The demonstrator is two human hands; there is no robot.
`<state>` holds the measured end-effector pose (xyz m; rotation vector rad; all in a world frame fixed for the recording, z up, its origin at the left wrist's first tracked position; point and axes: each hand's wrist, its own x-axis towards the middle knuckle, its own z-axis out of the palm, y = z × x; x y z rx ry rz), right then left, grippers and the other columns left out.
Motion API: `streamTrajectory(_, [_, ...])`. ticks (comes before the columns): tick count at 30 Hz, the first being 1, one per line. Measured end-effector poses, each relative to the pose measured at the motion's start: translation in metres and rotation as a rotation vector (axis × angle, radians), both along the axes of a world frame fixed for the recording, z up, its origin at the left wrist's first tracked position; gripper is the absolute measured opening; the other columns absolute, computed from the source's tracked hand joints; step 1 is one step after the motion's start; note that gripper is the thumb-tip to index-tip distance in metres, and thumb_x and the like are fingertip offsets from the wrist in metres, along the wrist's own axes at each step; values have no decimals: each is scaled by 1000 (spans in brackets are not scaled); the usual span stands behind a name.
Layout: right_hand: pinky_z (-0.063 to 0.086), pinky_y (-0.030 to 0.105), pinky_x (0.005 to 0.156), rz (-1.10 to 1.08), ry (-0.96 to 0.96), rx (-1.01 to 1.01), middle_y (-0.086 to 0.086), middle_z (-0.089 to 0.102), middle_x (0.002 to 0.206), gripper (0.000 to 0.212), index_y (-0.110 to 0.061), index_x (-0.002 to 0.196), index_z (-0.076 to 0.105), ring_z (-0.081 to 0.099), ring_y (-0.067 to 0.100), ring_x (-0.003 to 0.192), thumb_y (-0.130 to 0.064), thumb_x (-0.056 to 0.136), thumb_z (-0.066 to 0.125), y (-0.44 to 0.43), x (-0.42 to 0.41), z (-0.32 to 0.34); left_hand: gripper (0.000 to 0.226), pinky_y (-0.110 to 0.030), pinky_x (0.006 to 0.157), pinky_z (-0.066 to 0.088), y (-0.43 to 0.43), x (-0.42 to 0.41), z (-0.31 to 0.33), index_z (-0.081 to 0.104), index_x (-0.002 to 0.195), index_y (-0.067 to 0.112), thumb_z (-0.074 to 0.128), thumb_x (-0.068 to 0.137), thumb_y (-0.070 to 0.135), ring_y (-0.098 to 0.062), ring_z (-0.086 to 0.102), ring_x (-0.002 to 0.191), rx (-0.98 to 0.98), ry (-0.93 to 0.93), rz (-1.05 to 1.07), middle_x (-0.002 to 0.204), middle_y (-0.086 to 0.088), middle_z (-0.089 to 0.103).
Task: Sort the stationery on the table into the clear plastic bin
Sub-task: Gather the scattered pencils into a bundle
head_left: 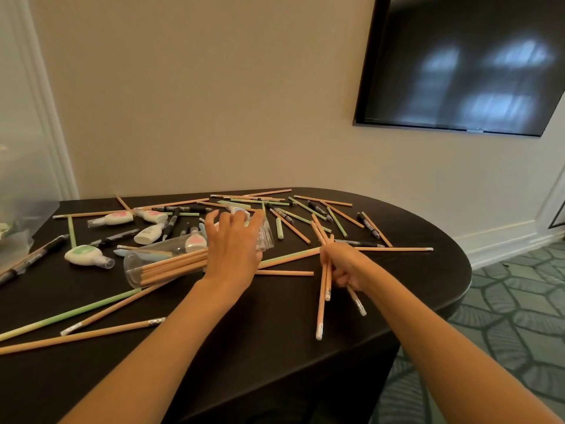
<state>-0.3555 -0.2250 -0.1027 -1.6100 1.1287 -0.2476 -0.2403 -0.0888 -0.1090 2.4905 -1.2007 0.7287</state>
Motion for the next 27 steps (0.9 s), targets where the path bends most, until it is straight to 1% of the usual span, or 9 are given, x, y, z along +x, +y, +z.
streamTrajectory(4, [30, 13, 33, -13, -314, 61, 2, 42, 61, 21, -9, 81, 47, 34, 5, 37, -20, 98, 41, 9, 13, 13, 65, -41, 111, 11, 6, 13, 4, 25, 142, 28, 60, 87, 34, -22, 32, 130, -45, -18, 22, 138, -1, 41])
streamTrajectory(7, [49, 23, 57, -14, -470, -72, 4, 49, 65, 23, -13, 83, 48, 49, 11, 54, -23, 100, 37, 26, 33, 28, 67, -41, 111, 10, 16, 23, 11, 25, 143, 28, 61, 87, 34, -22, 32, 130, -69, -17, 49, 137, -1, 41])
streamTrajectory(9, [55, 32, 73, 16, -645, -76, 4, 56, 63, 23, -12, 87, 48, 57, 15, 59, -21, 101, 33, 38, 45, 35, 67, -40, 111, 11, 24, 30, 14, 23, 143, 28, 60, 88, 33, -22, 31, 131, -69, -14, 76, 138, -1, 40])
streamTrajectory(13, [56, 34, 79, 176, -915, -63, 2, 64, 60, 14, -14, 95, 46, 68, 20, 72, -15, 101, 33, 59, 68, 36, 65, -40, 111, 12, 40, 47, 17, 24, 142, 29, 60, 88, 32, -22, 34, 129, -76, -30, 145, 136, -1, 41])
streamTrajectory(15, [53, 31, 84, 226, -911, -135, 1, 65, 67, 14, -17, 94, 48, 69, 15, 77, -14, 100, 36, 68, 75, 29, 64, -40, 111, 12, 45, 54, 16, 25, 141, 29, 60, 88, 30, -22, 33, 129, -87, -27, 161, 137, -1, 41])
streamTrajectory(19, [50, 16, 77, 328, -829, -202, 2, 66, 79, 16, -20, 95, 51, 67, 7, 83, -12, 99, 37, 83, 83, 7, 65, -41, 109, 11, 52, 65, 12, 26, 142, 28, 62, 87, 30, -24, 32, 130, -123, -8, 185, 137, -3, 41])
streamTrajectory(23, [44, 28, 97, 387, -710, -203, 7, 65, 104, 19, -21, 91, 55, 60, 12, 108, -11, 98, 40, 90, 86, -21, 67, -41, 109, 12, 54, 69, 8, 26, 142, 27, 63, 86, 31, -25, 33, 129, -138, 2, 190, 137, -4, 42])
streamTrajectory(25, [43, 28, 96, 406, -643, -187, 1, 67, 94, 17, -18, 96, 55, 61, 15, 107, -12, 99, 39, 91, 87, -30, 66, -42, 109, 13, 53, 69, 7, 27, 142, 27, 63, 86, 33, -25, 33, 130, -143, 6, 186, 137, -4, 42])
streamTrajectory(27, [46, 23, 89, 412, -610, -151, -1, 67, 84, 16, -18, 97, 53, 64, 13, 97, -13, 99, 38, 90, 86, -33, 66, -42, 109, 12, 53, 70, 6, 27, 142, 28, 63, 86, 34, -24, 32, 130, -145, 11, 183, 138, -3, 41])
